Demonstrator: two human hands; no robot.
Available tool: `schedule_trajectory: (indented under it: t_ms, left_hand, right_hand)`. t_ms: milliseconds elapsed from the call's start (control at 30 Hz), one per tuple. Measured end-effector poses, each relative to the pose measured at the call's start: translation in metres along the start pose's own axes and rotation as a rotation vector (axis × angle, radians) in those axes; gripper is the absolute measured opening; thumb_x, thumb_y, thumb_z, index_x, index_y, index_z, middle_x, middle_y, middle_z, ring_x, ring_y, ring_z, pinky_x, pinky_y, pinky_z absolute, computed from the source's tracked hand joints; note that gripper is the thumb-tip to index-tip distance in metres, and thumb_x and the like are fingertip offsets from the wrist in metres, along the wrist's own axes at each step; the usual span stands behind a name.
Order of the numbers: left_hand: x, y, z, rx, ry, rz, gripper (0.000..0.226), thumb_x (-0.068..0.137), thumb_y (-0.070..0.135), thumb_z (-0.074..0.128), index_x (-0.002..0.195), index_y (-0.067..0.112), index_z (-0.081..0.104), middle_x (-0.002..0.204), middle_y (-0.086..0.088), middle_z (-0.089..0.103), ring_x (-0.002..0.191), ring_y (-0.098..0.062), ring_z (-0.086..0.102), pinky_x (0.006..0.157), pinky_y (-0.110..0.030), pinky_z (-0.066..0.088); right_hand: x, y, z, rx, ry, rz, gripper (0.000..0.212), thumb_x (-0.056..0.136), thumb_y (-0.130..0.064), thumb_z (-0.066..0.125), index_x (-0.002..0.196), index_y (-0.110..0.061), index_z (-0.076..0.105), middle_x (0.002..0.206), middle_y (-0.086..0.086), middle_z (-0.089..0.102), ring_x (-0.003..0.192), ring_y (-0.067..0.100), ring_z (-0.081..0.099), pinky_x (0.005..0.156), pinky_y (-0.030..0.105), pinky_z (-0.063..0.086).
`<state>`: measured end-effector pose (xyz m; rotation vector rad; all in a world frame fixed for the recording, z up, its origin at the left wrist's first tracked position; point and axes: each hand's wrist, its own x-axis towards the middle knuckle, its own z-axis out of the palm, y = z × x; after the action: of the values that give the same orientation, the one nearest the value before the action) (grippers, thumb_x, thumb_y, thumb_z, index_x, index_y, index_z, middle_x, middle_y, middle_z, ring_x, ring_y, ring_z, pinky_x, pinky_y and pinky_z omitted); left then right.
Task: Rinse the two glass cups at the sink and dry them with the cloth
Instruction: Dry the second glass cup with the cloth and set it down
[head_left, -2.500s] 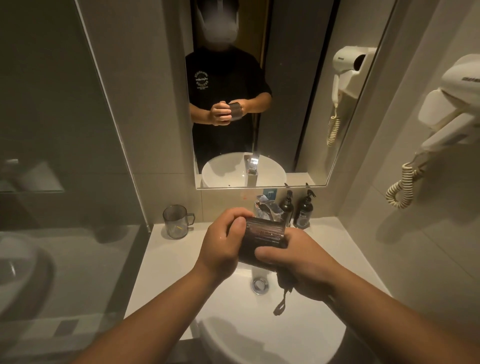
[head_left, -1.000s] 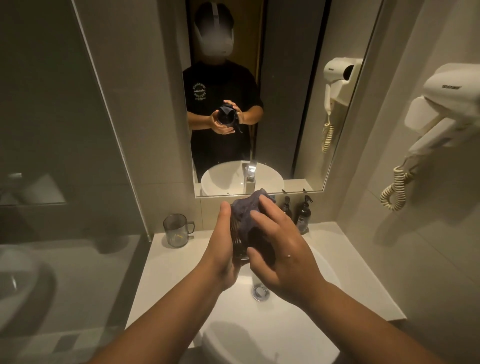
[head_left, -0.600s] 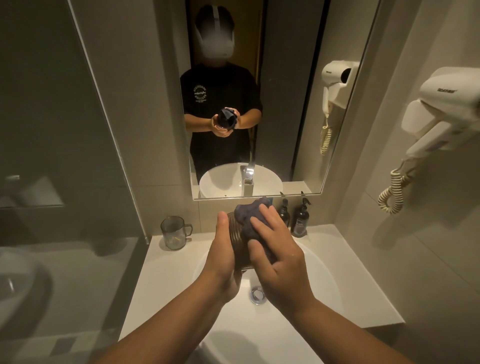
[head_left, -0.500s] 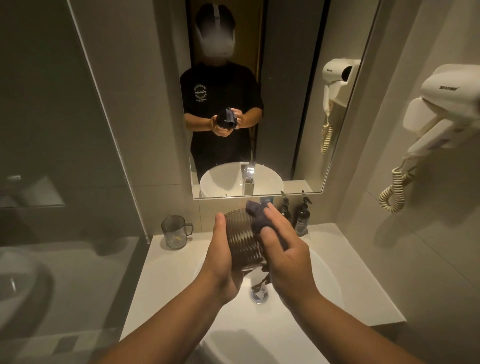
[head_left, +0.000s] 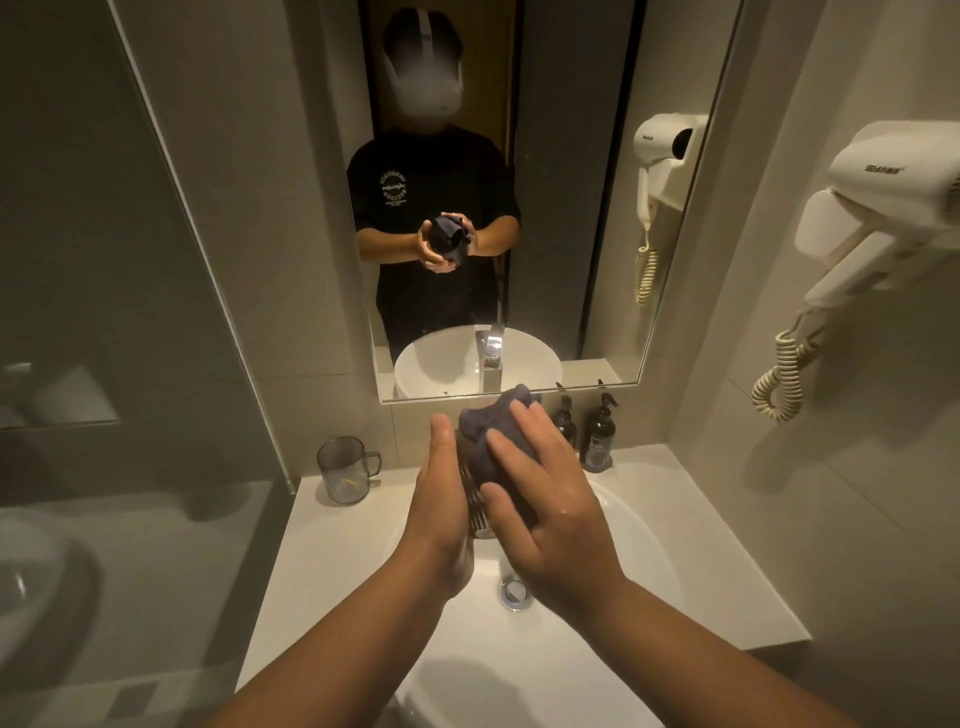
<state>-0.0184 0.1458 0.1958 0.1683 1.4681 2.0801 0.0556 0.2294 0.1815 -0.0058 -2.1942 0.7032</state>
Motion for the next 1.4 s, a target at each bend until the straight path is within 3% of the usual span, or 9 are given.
schedule_trajectory:
  t_ms: [100,233,367,567,733,900,1067,1200,1400]
  left_hand:
    - [-0.001,0.001,-0.001,-0.042,-0.028,-0.028,0.071,0.090,0.076,0.029,0.122,0.027,0.069,0.115,-0.006,0.076,0.110,-0.026,0.070,0.098,-0.045,0.054]
    - [-0.002,0.001,0.000,-0.083,-0.001,-0.066,0.073,0.095,0.070,0.025,0.114,0.017,0.071,0.103,-0.014,0.078,0.093,-0.028,0.076,0.079,-0.041,0.059]
    - [0.001,0.002,0.000,-0.092,0.000,-0.114,0.079,0.093,0.075,0.022,0.116,0.017,0.070,0.110,-0.016,0.076,0.102,-0.034,0.073,0.100,-0.055,0.052]
    - [0.013,-0.002,0.004,0.106,0.209,-0.065,0.065,0.099,0.065,0.026,0.108,0.016,0.068,0.096,-0.012,0.078,0.092,-0.027,0.074,0.080,-0.042,0.060]
    - [0.005,0.000,0.011,0.044,0.042,-0.043,0.065,0.095,0.071,0.025,0.106,0.029,0.074,0.104,-0.002,0.079,0.102,-0.021,0.072,0.092,-0.043,0.057]
    - [0.007,0.000,0.009,0.022,0.009,-0.063,0.071,0.092,0.075,0.026,0.112,0.023,0.072,0.106,-0.009,0.078,0.101,-0.027,0.074,0.095,-0.051,0.056]
    - [0.013,0.004,0.004,-0.042,0.011,-0.144,0.083,0.090,0.079,0.022,0.118,0.016,0.070,0.115,-0.017,0.074,0.105,-0.036,0.072,0.099,-0.059,0.051]
    - [0.019,0.006,0.007,-0.021,0.119,-0.121,0.076,0.093,0.075,0.025,0.117,0.018,0.068,0.110,-0.014,0.076,0.099,-0.033,0.074,0.090,-0.053,0.058]
    - [0.019,0.005,0.010,0.146,0.229,0.034,0.067,0.098,0.067,0.026,0.110,0.016,0.069,0.101,-0.012,0.076,0.095,-0.025,0.073,0.077,-0.040,0.060]
  right_hand:
    - [-0.007,-0.001,0.003,0.023,0.045,-0.034,0.045,0.093,-0.028,0.053,0.136,-0.016,0.053,0.151,-0.001,0.041,0.145,0.018,0.030,0.117,0.032,0.031]
    - [-0.004,0.001,-0.007,0.525,0.045,0.379,0.046,0.086,-0.040,0.053,0.132,-0.036,0.056,0.145,-0.013,0.050,0.136,0.007,0.043,0.112,0.034,0.039]
    - [0.006,0.007,-0.009,0.909,0.067,0.692,0.029,0.092,-0.031,0.056,0.115,-0.046,0.066,0.129,0.002,0.064,0.119,0.023,0.061,0.096,0.052,0.053]
    - [0.001,0.007,-0.008,0.263,-0.001,0.336,0.045,0.091,-0.037,0.052,0.135,-0.043,0.044,0.150,-0.018,0.039,0.137,-0.005,0.034,0.114,0.033,0.038]
    - [-0.004,0.016,0.000,0.006,0.040,0.006,0.047,0.094,-0.029,0.052,0.140,-0.020,0.047,0.151,0.000,0.040,0.146,0.017,0.030,0.114,0.038,0.034]
    - [-0.007,0.005,-0.008,0.320,0.071,0.213,0.045,0.089,-0.036,0.051,0.134,-0.037,0.047,0.149,-0.019,0.039,0.141,0.000,0.032,0.113,0.016,0.030]
    - [0.006,0.013,-0.015,0.834,0.063,0.594,0.039,0.081,-0.045,0.058,0.120,-0.049,0.063,0.127,-0.005,0.065,0.121,0.019,0.059,0.100,0.054,0.049]
    - [0.009,0.010,-0.013,0.698,0.079,0.600,0.040,0.083,-0.047,0.056,0.122,-0.050,0.059,0.129,-0.009,0.064,0.121,0.014,0.059,0.100,0.052,0.050]
    - [0.009,0.005,-0.007,0.212,0.028,0.273,0.046,0.092,-0.038,0.050,0.135,-0.045,0.037,0.150,-0.022,0.035,0.138,-0.008,0.030,0.111,0.016,0.031]
